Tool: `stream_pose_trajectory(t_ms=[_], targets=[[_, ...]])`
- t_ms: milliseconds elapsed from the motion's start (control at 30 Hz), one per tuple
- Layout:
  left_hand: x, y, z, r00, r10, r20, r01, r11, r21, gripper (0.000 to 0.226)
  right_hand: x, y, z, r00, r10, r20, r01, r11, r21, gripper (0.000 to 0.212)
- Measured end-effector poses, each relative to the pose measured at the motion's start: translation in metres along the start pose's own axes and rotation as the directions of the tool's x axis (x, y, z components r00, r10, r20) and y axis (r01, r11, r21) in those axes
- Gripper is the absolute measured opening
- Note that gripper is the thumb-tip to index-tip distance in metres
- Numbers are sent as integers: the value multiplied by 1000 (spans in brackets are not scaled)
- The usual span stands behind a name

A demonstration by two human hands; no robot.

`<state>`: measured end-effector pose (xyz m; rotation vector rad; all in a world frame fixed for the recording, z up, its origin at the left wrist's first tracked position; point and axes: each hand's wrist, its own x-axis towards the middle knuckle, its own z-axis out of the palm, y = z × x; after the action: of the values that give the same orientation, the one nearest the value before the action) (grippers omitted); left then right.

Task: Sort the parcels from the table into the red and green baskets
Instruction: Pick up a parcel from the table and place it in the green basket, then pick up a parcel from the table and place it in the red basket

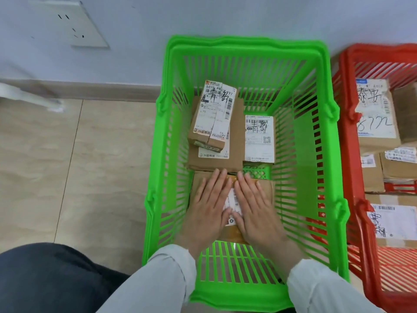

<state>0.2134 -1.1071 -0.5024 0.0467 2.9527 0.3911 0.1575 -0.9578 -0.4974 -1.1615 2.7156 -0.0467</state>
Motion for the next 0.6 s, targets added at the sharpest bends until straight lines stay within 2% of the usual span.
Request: stream_pose_trajectory(t_ms=[100, 233, 333, 367, 433, 500, 533, 567, 600], targets=[[2, 2, -4, 1000, -16, 25, 16, 1000, 25, 61, 1, 2, -3, 1000, 5, 21, -5, 1000, 5, 62], [-8, 3, -23, 976, -87, 200, 67, 992, 105, 63, 2, 0, -18, 986, -46, 158, 42, 999, 31, 62], [-12, 12, -66, 935, -145, 324, 111, 986, 122, 67, -1, -7, -69, 979, 17, 202, -60, 975, 212, 67], [-11, 19, -88, 932, -173, 318, 145, 983, 109, 67, -4, -9, -94, 984, 65, 165, -115, 941, 318, 71], [-8, 43, -149, 940, -204, 274, 201, 979, 40, 66, -13, -12, -151, 967, 206, 148, -254, 812, 525, 76], [-8, 74, -214, 926, -228, 300, 276, 953, -127, 58, -27, -13, -216, 916, 348, 198, -387, 640, 664, 70], [-9, 91, -246, 890, -283, 357, 381, 891, -245, 53, -35, -13, -249, 878, 415, 236, -447, 541, 712, 63], [-9, 107, -278, 840, -350, 415, 506, 781, -365, 48, -44, -12, -283, 835, 475, 276, -495, 431, 754, 58], [-11, 125, -311, 779, -394, 487, 616, 627, -477, 43, -54, -10, -317, 797, 515, 315, -522, 325, 789, 55]])
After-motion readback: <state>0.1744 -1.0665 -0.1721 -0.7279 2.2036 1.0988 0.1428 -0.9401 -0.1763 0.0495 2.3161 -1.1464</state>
